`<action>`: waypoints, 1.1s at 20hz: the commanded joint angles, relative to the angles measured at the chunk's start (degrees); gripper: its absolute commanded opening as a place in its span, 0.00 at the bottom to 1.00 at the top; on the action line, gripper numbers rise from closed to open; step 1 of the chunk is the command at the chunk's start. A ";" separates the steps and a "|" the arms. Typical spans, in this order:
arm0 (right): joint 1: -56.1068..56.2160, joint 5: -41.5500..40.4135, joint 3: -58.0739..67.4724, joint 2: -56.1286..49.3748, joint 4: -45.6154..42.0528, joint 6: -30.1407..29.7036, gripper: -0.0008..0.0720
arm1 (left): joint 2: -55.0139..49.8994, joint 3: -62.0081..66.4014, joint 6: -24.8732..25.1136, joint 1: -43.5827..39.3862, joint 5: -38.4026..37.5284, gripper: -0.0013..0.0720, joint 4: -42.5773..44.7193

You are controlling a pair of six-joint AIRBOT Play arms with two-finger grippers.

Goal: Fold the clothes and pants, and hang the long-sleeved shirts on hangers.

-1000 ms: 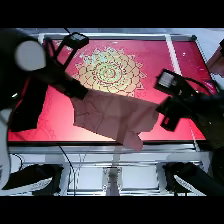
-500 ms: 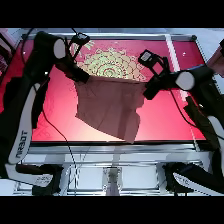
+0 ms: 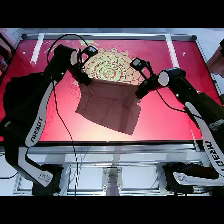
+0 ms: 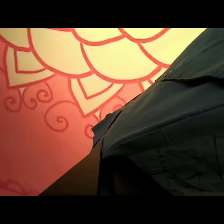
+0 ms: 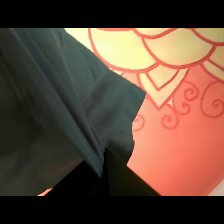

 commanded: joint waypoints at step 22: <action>3.06 21.33 -16.06 0.87 17.25 -2.34 0.30 | 11.43 -25.20 10.19 -1.49 -10.97 0.38 -6.25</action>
